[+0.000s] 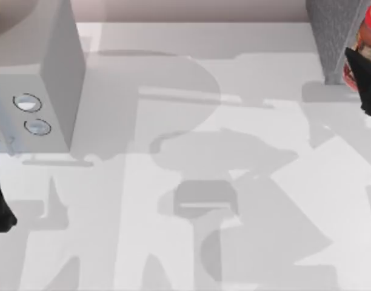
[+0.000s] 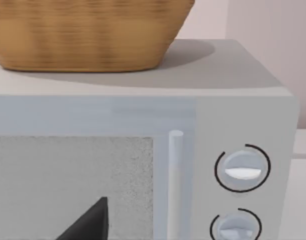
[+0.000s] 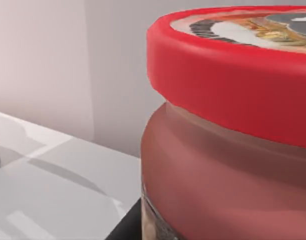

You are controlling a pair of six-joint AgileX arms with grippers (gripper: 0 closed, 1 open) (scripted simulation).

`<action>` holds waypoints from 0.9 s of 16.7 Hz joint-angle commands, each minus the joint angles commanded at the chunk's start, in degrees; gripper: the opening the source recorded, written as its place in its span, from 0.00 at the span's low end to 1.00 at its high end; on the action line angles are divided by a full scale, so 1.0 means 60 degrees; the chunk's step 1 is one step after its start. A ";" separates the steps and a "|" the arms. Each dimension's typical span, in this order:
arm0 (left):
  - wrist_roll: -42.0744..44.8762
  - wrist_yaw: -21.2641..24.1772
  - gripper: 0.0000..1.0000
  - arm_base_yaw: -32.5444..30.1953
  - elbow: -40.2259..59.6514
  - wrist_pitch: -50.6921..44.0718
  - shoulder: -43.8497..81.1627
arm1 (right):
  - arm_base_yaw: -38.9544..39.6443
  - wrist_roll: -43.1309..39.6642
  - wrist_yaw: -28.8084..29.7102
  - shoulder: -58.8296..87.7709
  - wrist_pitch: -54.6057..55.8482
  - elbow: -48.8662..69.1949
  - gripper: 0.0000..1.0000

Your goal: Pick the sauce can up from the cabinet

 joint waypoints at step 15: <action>0.0000 0.0000 1.00 0.0000 0.0000 0.0000 0.0000 | -0.0175 0.0055 -0.1956 0.5370 0.3498 0.1916 0.00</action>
